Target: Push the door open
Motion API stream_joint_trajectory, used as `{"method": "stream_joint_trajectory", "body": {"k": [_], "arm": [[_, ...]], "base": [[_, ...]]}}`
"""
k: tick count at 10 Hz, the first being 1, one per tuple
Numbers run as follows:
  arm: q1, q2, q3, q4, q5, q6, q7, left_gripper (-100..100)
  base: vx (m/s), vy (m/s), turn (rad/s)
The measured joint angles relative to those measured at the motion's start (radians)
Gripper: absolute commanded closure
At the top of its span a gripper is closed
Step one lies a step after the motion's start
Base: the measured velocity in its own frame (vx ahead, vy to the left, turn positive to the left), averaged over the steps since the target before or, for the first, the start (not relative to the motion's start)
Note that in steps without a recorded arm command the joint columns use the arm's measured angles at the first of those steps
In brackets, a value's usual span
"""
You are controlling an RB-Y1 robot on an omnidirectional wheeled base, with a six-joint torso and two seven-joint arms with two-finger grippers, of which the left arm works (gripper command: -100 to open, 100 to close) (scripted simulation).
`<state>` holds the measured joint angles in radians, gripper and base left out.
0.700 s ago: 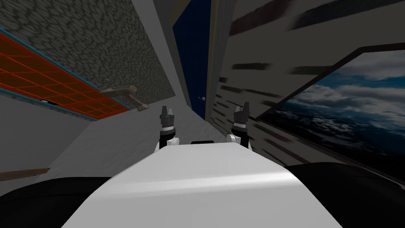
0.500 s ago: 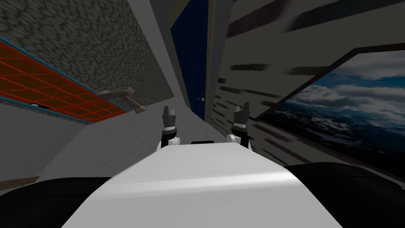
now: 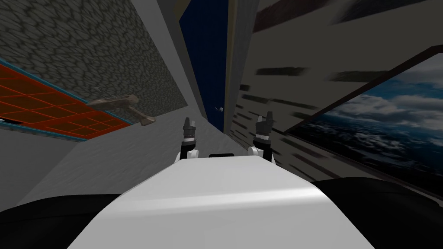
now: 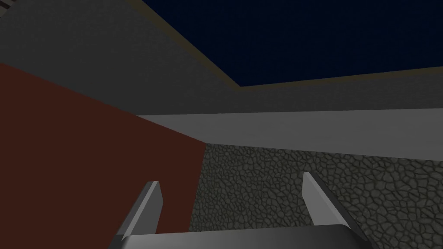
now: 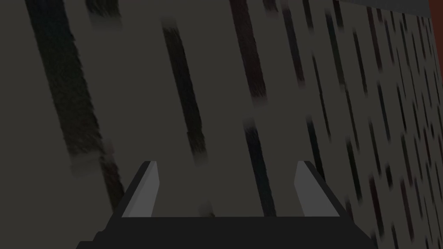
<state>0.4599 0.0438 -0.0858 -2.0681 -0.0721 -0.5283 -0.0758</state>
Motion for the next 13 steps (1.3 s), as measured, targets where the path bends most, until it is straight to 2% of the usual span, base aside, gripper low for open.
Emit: {"method": "stream_joint_trajectory", "body": {"k": [2,5,6,8,9,11,13], "arm": [[-0.016,0.013,-0.008,0.038,0.003,0.0,0.008,-100],[-0.041,0.016,-0.03,0.104,-0.001,-0.003,0.007,-100],[-0.06,0.022,-0.03,0.137,0.002,-0.003,0.011,-100],[-0.078,0.029,-0.039,0.173,0.003,0.0,0.017,-100],[-0.09,0.026,-0.046,0.197,0.001,0.001,0.015,-100],[-0.101,0.037,-0.053,0.236,0.004,-0.006,0.022,-100],[-0.128,0.04,-0.06,0.288,0.005,-0.006,0.026,-100]], "base": [[0.12,0.054,-0.075],[0.108,0.068,-0.119],[0.108,0.075,-0.096],[0.096,0.062,-0.07],[0.099,0.062,-0.107],[0.086,0.066,-0.096],[0.104,0.078,-0.136]]}}
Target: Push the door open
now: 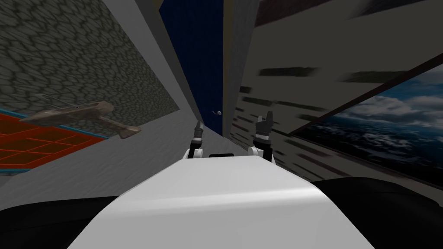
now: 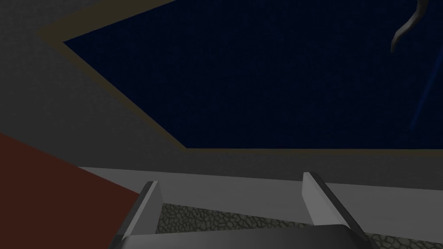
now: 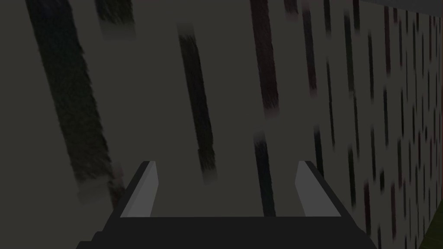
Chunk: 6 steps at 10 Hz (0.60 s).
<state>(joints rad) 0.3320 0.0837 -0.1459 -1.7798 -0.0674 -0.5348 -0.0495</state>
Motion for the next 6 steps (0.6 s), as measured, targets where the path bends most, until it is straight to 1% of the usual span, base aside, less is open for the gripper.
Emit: {"method": "stream_joint_trajectory", "body": {"k": [2,3,4,6], "arm": [[-0.02,0.0,-0.019,0.055,-0.002,-0.001,0.002,-100],[-0.032,0.005,-0.023,0.079,-0.001,0.0,0.005,-100],[-0.038,0.004,-0.03,0.095,-0.001,0.002,0.007,-100],[-0.056,0.007,-0.04,0.14,-0.001,0.0,0.011,-100]], "base": [[0.12,0.093,-0.101],[0.081,0.075,-0.106],[0.084,0.082,-0.109],[0.079,0.078,-0.105]]}}
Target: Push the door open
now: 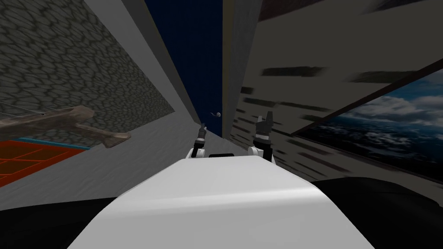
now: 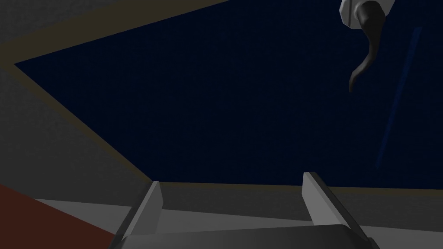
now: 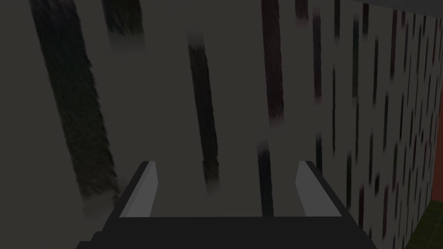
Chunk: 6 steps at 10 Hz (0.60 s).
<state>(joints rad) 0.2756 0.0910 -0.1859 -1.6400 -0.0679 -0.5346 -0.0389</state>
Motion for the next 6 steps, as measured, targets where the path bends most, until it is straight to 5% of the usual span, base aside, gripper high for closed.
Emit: {"method": "stream_joint_trajectory", "body": {"k": [6], "arm": [[-0.063,0.005,-0.027,0.139,0.003,-0.004,0.014,-100]], "base": [[0.084,0.078,-0.098]]}}
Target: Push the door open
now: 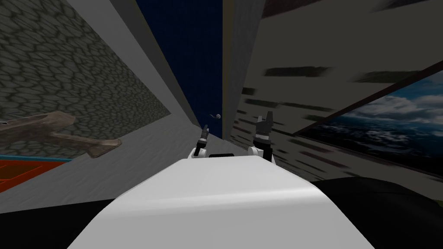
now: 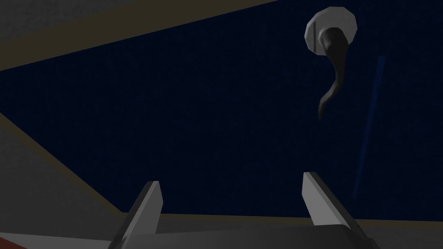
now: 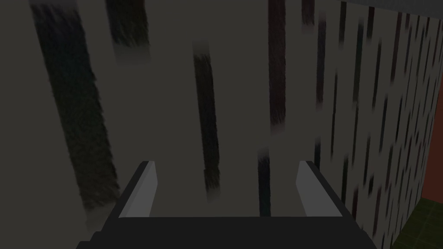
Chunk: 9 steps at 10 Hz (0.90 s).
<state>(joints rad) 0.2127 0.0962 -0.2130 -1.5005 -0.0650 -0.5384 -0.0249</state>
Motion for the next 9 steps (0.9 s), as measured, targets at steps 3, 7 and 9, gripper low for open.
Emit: {"method": "stream_joint_trajectory", "body": {"k": [3,7,9], "arm": [[-0.026,-0.001,-0.016,0.061,0.0,-0.002,0.004,-100],[-0.063,-0.003,-0.034,0.142,0.001,-0.002,0.01,-100],[-0.081,-0.003,-0.042,0.18,0.002,-0.001,0.015,-100]], "base": [[0.072,0.071,-0.088],[0.075,0.081,-0.092],[0.077,0.093,-0.08]]}}
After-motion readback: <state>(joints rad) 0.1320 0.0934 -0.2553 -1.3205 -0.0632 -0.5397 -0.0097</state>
